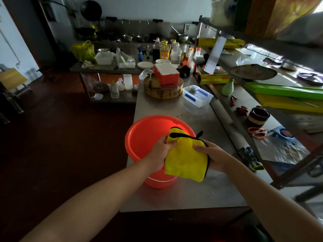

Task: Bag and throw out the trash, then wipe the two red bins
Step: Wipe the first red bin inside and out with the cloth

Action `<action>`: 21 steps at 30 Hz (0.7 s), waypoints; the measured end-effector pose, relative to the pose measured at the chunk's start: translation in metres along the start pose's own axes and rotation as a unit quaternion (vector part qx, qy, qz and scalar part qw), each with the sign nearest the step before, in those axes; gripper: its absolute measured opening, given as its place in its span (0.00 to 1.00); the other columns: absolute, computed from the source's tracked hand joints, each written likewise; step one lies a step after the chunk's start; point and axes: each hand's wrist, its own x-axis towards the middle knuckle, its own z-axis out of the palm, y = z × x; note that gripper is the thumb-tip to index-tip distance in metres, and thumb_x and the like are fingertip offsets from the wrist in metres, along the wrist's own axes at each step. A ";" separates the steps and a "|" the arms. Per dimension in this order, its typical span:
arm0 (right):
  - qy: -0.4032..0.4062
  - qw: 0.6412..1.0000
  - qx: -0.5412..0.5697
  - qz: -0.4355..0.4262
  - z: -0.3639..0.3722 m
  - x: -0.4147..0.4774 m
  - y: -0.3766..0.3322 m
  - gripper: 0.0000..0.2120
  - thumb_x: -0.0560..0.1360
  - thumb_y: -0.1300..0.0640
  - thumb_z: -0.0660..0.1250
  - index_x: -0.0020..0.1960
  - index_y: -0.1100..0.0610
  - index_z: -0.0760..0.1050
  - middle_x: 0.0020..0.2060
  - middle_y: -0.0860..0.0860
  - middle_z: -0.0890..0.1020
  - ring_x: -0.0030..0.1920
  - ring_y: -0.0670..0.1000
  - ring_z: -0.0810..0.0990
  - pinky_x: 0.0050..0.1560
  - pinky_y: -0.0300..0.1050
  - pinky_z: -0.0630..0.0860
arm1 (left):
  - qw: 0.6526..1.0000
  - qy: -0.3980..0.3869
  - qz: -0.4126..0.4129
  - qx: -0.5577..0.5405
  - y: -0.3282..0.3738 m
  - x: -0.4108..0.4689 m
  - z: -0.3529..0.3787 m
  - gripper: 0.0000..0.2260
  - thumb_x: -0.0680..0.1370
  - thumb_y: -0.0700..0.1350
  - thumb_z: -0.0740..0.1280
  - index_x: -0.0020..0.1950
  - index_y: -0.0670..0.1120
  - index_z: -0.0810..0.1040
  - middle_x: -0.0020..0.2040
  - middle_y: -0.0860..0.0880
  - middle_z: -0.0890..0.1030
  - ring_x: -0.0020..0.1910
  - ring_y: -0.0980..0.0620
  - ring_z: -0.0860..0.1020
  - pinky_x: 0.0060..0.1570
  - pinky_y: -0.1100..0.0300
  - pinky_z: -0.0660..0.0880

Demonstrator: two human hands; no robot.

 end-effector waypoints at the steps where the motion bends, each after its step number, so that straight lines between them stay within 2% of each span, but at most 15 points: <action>1: 0.013 1.000 -0.004 -0.004 -0.002 0.000 0.001 0.27 0.71 0.56 0.80 0.68 0.53 0.77 0.65 0.59 0.81 0.62 0.64 0.81 0.58 0.65 0.79 | 1.000 0.007 0.004 0.026 -0.002 0.000 0.001 0.16 0.81 0.37 0.66 0.68 0.42 0.74 0.63 0.38 0.80 0.62 0.37 0.79 0.64 0.38 0.74; 3: 0.072 0.997 -0.027 -0.032 -0.001 -0.001 0.003 0.28 0.70 0.57 0.80 0.68 0.53 0.77 0.64 0.60 0.81 0.62 0.64 0.81 0.61 0.67 0.78 | 0.998 0.020 0.005 0.062 -0.004 -0.001 0.002 0.16 0.80 0.39 0.67 0.69 0.45 0.73 0.62 0.40 0.81 0.61 0.38 0.79 0.62 0.37 0.75; 5: 0.152 0.980 -0.094 -0.082 0.003 -0.003 0.002 0.28 0.69 0.57 0.81 0.66 0.49 0.77 0.61 0.57 0.82 0.60 0.62 0.82 0.61 0.66 0.78 | 0.998 0.028 -0.014 0.063 -0.008 0.000 0.002 0.18 0.80 0.39 0.68 0.70 0.47 0.72 0.62 0.43 0.80 0.61 0.40 0.79 0.62 0.37 0.76; 6: 0.182 0.969 -0.132 -0.105 0.005 -0.004 0.002 0.28 0.70 0.58 0.80 0.67 0.48 0.76 0.59 0.55 0.83 0.59 0.60 0.82 0.60 0.63 0.80 | 0.998 0.028 -0.024 0.059 -0.010 0.001 0.003 0.18 0.80 0.38 0.68 0.69 0.48 0.72 0.62 0.43 0.80 0.61 0.40 0.79 0.61 0.36 0.76; 8: 0.214 0.944 -0.213 -0.135 0.010 -0.004 0.004 0.34 0.71 0.61 0.79 0.73 0.47 0.71 0.60 0.51 0.82 0.59 0.53 0.82 0.56 0.50 0.81 | 0.998 0.029 -0.045 0.042 -0.015 0.006 0.009 0.18 0.79 0.34 0.66 0.68 0.46 0.75 0.61 0.41 0.81 0.60 0.39 0.80 0.61 0.36 0.76; 9: 0.227 0.923 -0.274 -0.146 0.012 -0.005 0.004 0.37 0.72 0.62 0.78 0.76 0.47 0.67 0.62 0.49 0.80 0.60 0.50 0.79 0.55 0.42 0.79 | 0.998 0.031 -0.059 0.020 -0.018 0.009 0.013 0.17 0.79 0.33 0.65 0.66 0.45 0.76 0.61 0.39 0.81 0.60 0.38 0.80 0.61 0.36 0.76; 10: 0.247 0.892 -0.345 -0.160 0.014 -0.006 0.006 0.39 0.72 0.62 0.77 0.78 0.47 0.64 0.64 0.49 0.77 0.62 0.48 0.75 0.56 0.40 0.76 | 0.997 0.034 -0.073 -0.008 -0.021 0.012 0.017 0.16 0.78 0.32 0.65 0.65 0.43 0.77 0.62 0.37 0.81 0.59 0.37 0.80 0.61 0.38 0.76; 12: 0.292 0.805 -0.478 -0.196 0.014 -0.010 0.014 0.37 0.73 0.60 0.76 0.78 0.50 0.65 0.68 0.53 0.73 0.67 0.51 0.69 0.64 0.49 0.72 | 0.993 0.049 -0.095 -0.055 -0.023 0.017 0.024 0.15 0.79 0.32 0.64 0.63 0.43 0.77 0.62 0.36 0.80 0.57 0.38 0.80 0.59 0.40 0.76; 13: 0.305 0.765 -0.525 -0.214 0.016 -0.015 0.019 0.33 0.74 0.55 0.75 0.76 0.52 0.67 0.69 0.54 0.72 0.68 0.54 0.69 0.67 0.53 0.70 | 0.991 0.055 -0.102 -0.073 -0.024 0.019 0.028 0.15 0.79 0.33 0.63 0.64 0.45 0.76 0.61 0.37 0.80 0.56 0.39 0.79 0.57 0.39 0.76; 15: 0.287 0.726 -0.584 -0.224 0.023 -0.024 0.026 0.29 0.76 0.42 0.71 0.73 0.52 0.71 0.68 0.52 0.74 0.68 0.56 0.72 0.67 0.54 0.69 | 0.987 0.069 -0.107 -0.102 -0.024 0.024 0.035 0.15 0.80 0.34 0.63 0.63 0.49 0.75 0.57 0.39 0.80 0.53 0.40 0.79 0.53 0.40 0.76; 18: 0.218 0.725 -0.634 -0.154 0.038 -0.034 0.042 0.36 0.74 0.28 0.63 0.74 0.49 0.70 0.73 0.49 0.71 0.72 0.54 0.70 0.69 0.55 0.68 | 0.983 0.073 -0.123 -0.117 -0.018 0.025 0.047 0.06 0.82 0.39 0.61 0.53 0.46 0.77 0.45 0.41 0.82 0.42 0.43 0.81 0.44 0.48 0.77; 20: 0.189 0.733 -0.645 -0.103 0.047 -0.036 0.052 0.43 0.73 0.29 0.65 0.80 0.50 0.61 0.79 0.50 0.63 0.76 0.54 0.65 0.71 0.57 0.67 | 0.981 0.048 -0.148 -0.115 -0.015 0.027 0.051 0.10 0.83 0.43 0.60 0.49 0.40 0.78 0.40 0.41 0.84 0.37 0.44 0.84 0.41 0.50 0.77; 21: 0.191 0.747 -0.631 -0.090 0.050 -0.038 0.056 0.43 0.74 0.33 0.67 0.81 0.52 0.57 0.80 0.50 0.61 0.77 0.55 0.64 0.71 0.57 0.68 | 0.981 0.034 -0.156 -0.112 -0.013 0.027 0.052 0.12 0.83 0.44 0.59 0.50 0.39 0.79 0.41 0.40 0.84 0.38 0.44 0.84 0.42 0.50 0.77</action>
